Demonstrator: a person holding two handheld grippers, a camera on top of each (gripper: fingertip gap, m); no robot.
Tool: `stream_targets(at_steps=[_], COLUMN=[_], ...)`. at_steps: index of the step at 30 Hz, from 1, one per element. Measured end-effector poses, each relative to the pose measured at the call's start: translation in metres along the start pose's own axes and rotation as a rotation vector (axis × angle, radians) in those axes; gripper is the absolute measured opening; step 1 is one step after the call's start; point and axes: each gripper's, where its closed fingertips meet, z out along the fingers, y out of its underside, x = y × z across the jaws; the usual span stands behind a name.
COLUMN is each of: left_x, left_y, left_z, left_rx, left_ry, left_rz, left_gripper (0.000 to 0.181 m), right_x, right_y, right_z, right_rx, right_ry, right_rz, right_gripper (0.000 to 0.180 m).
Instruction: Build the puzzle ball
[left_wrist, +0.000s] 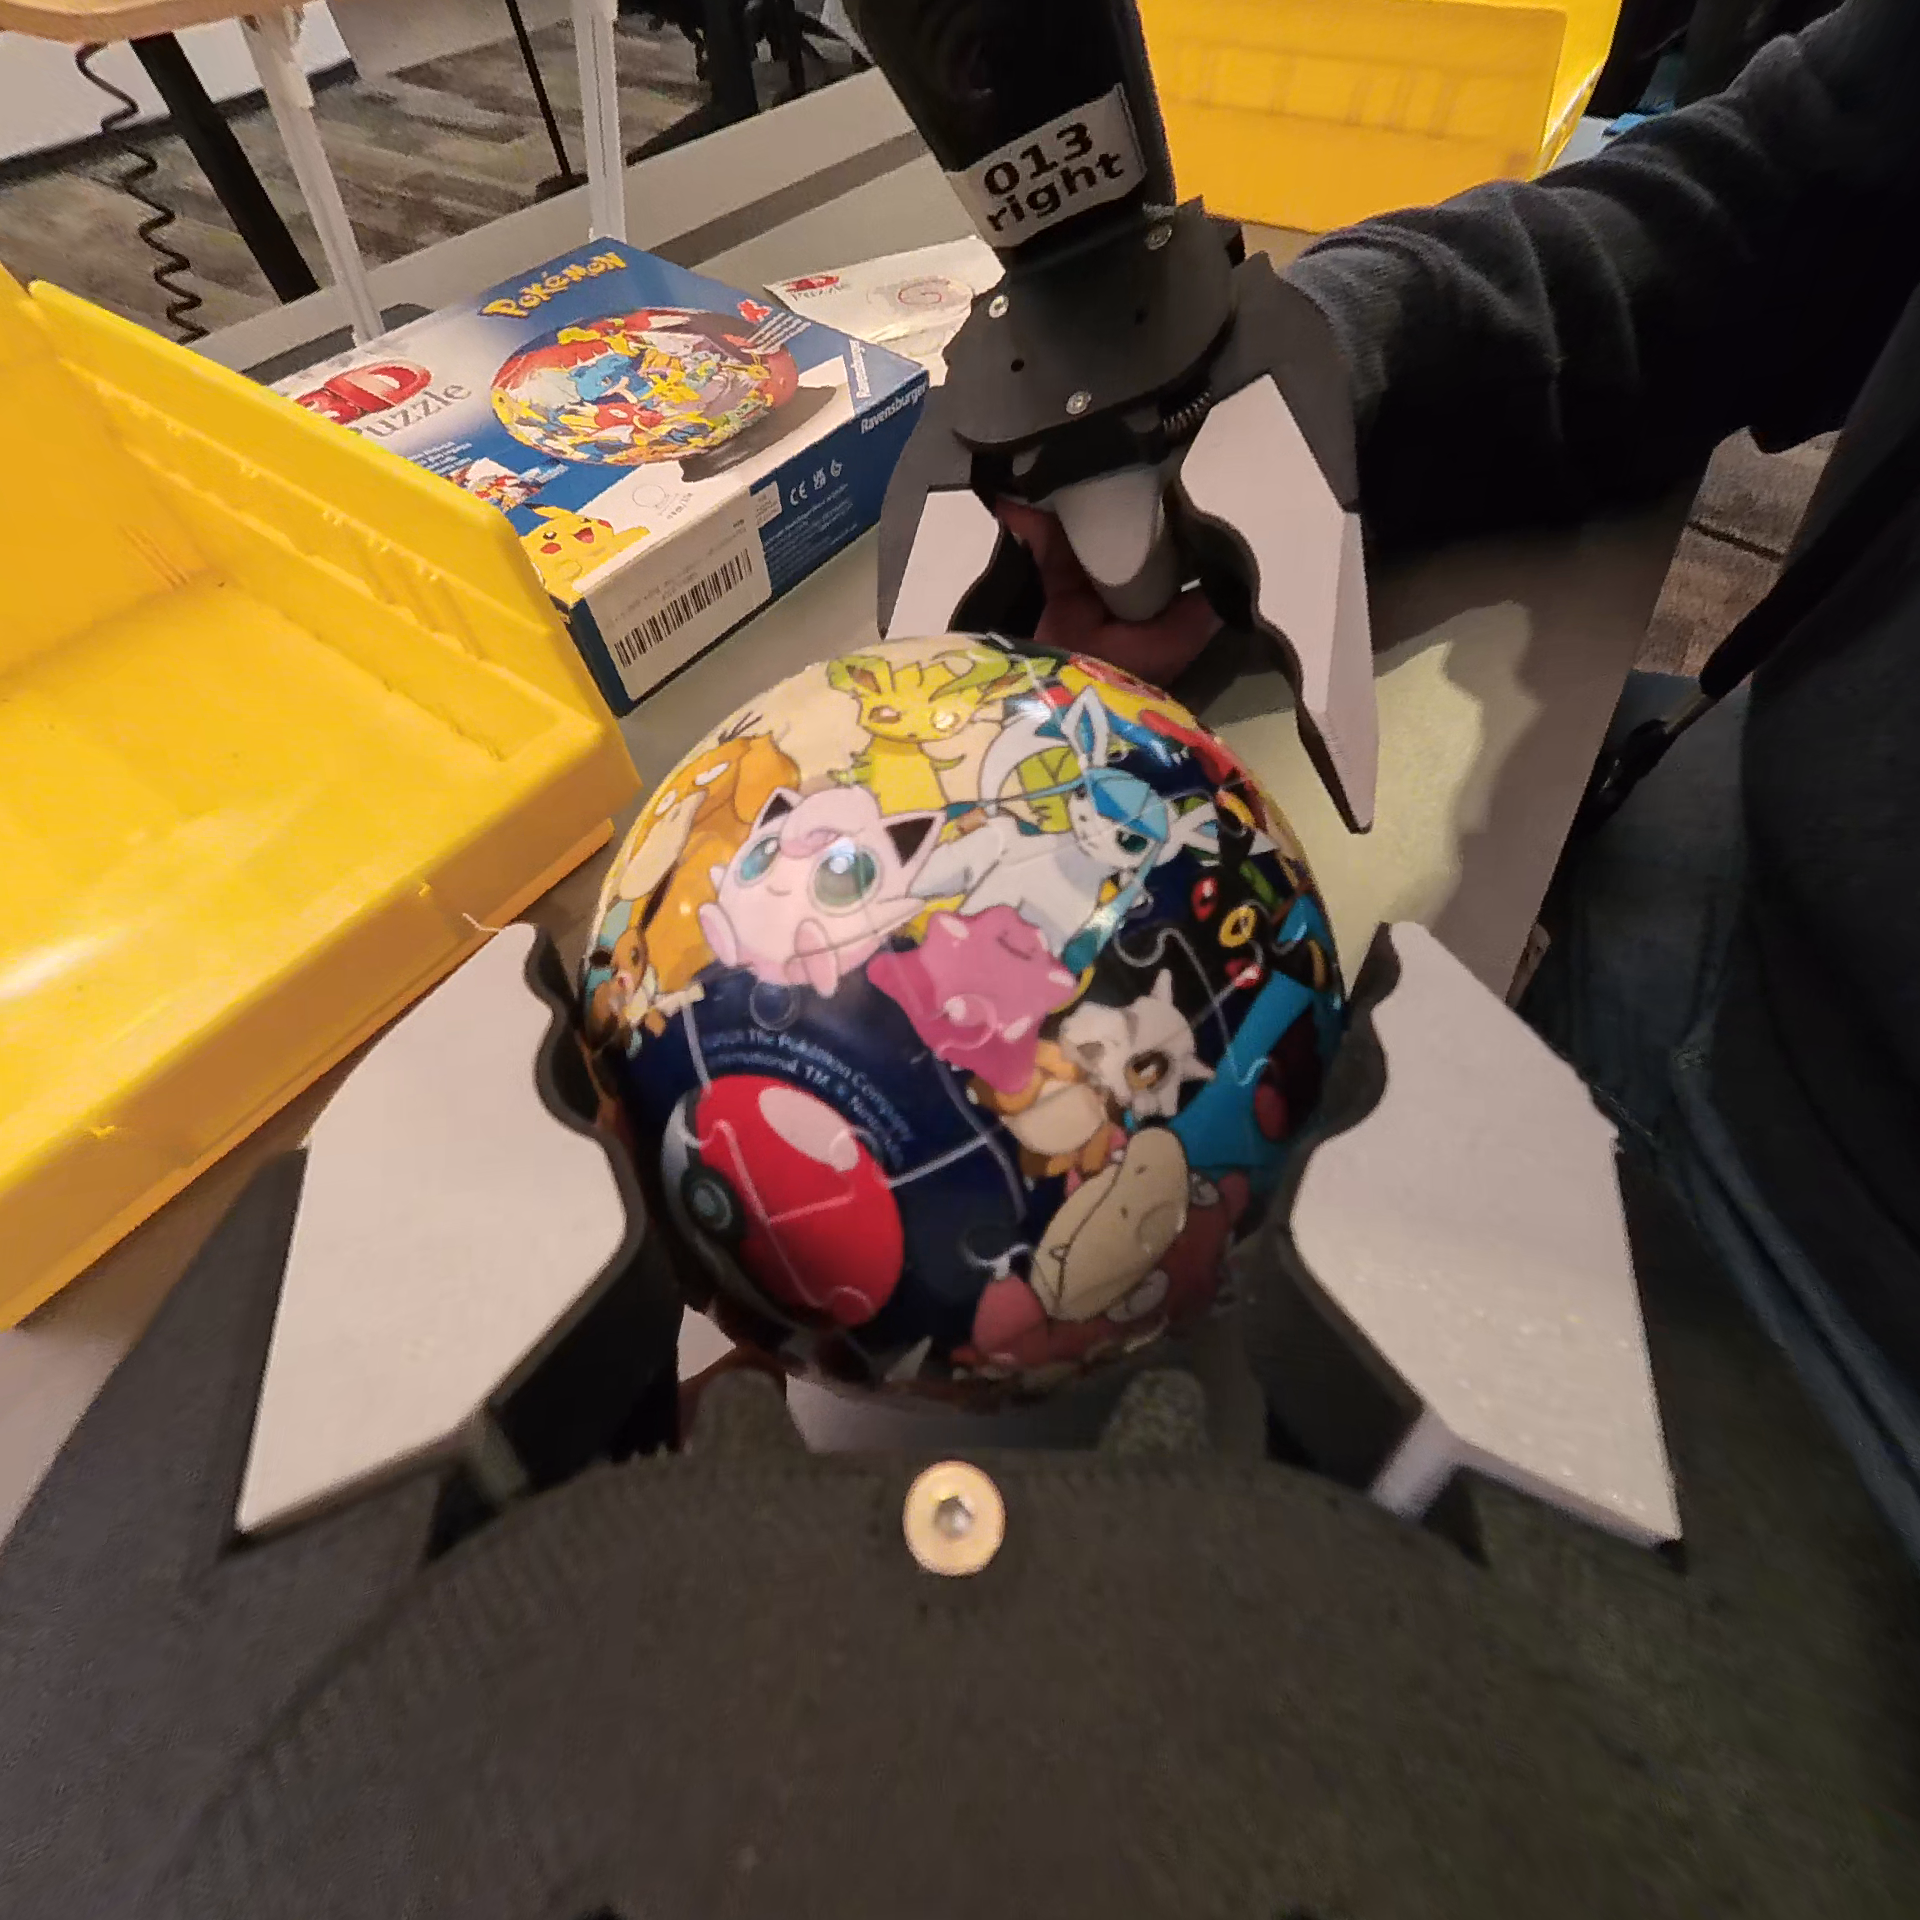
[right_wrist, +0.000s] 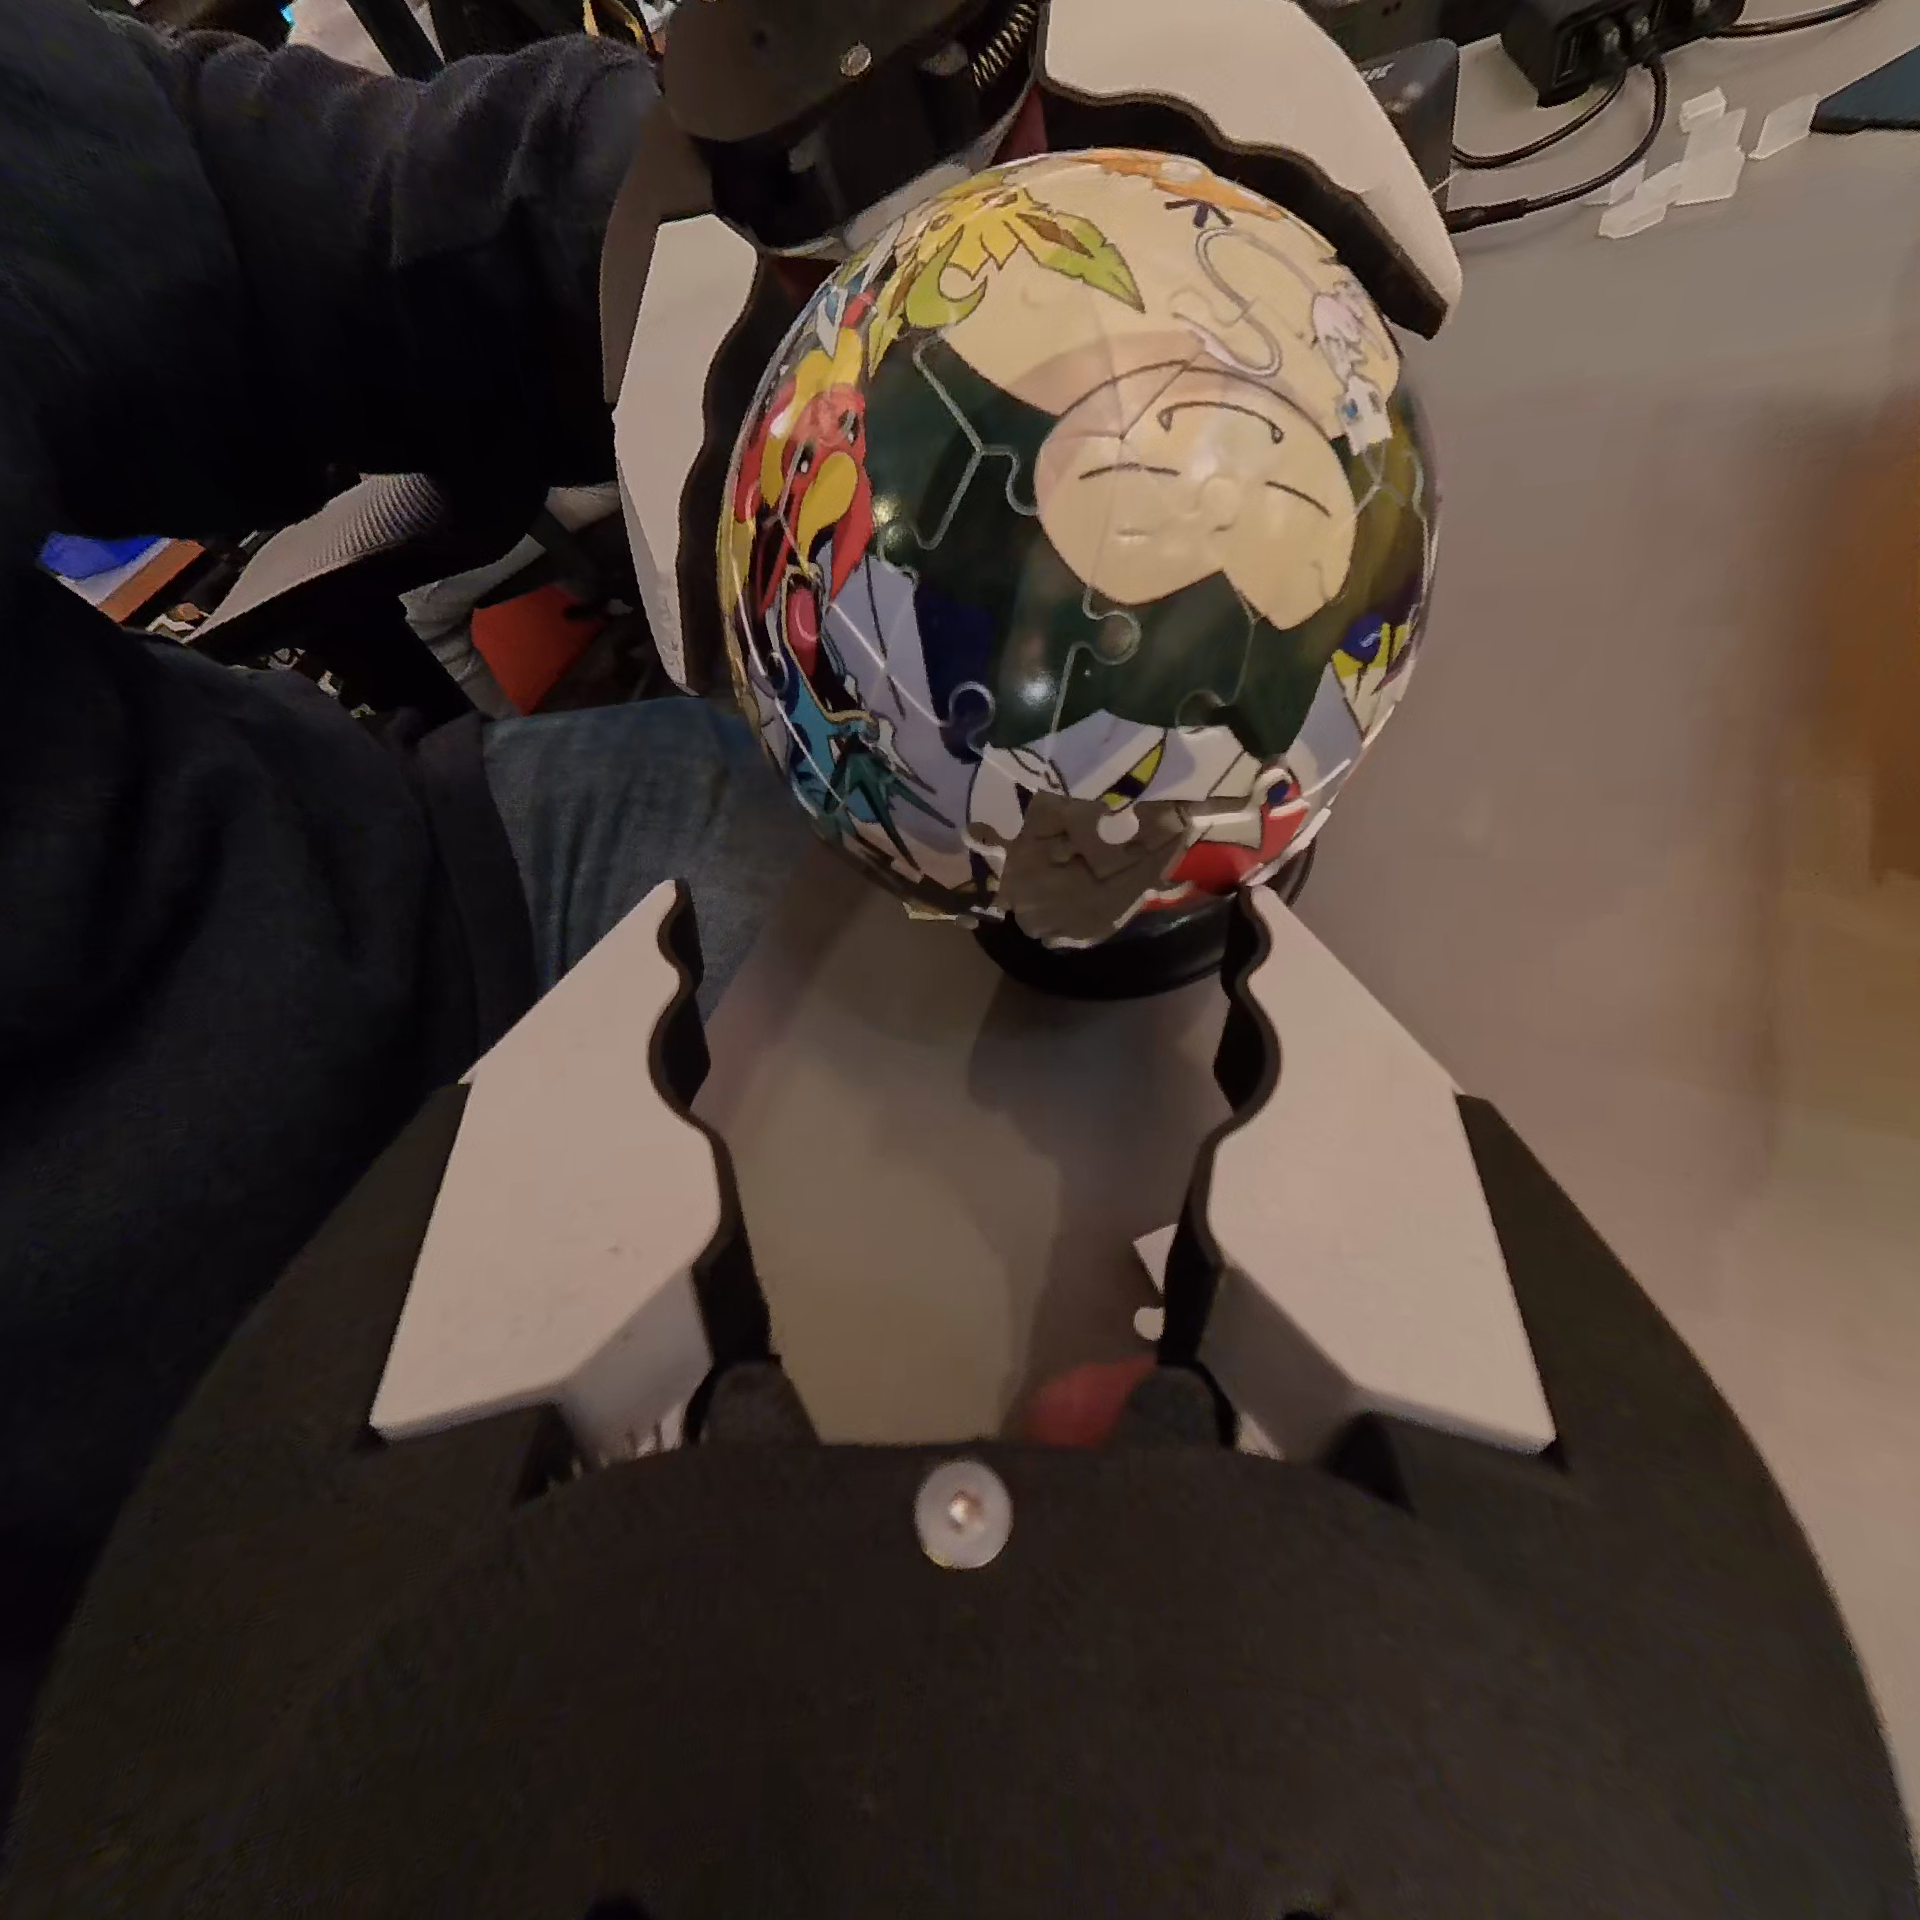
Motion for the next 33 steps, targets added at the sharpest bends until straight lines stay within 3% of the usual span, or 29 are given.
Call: stream_targets(at_steps=[21,33], left_x=[-0.002,-0.003], left_y=[-0.001,0.0], left_z=[-0.004,-0.004], left_rx=[0.096,0.088], left_ry=[-0.024,-0.016], left_rz=[-0.038,-0.054], left_gripper=[0.136,0.136], right_x=[0.002,0.006], right_y=[0.003,-0.008], right_z=[0.005,-0.002], right_rx=[-0.078,0.005], right_ry=[0.026,-0.014], right_rz=[-0.012,0.08], right_gripper=[0.096,0.097])
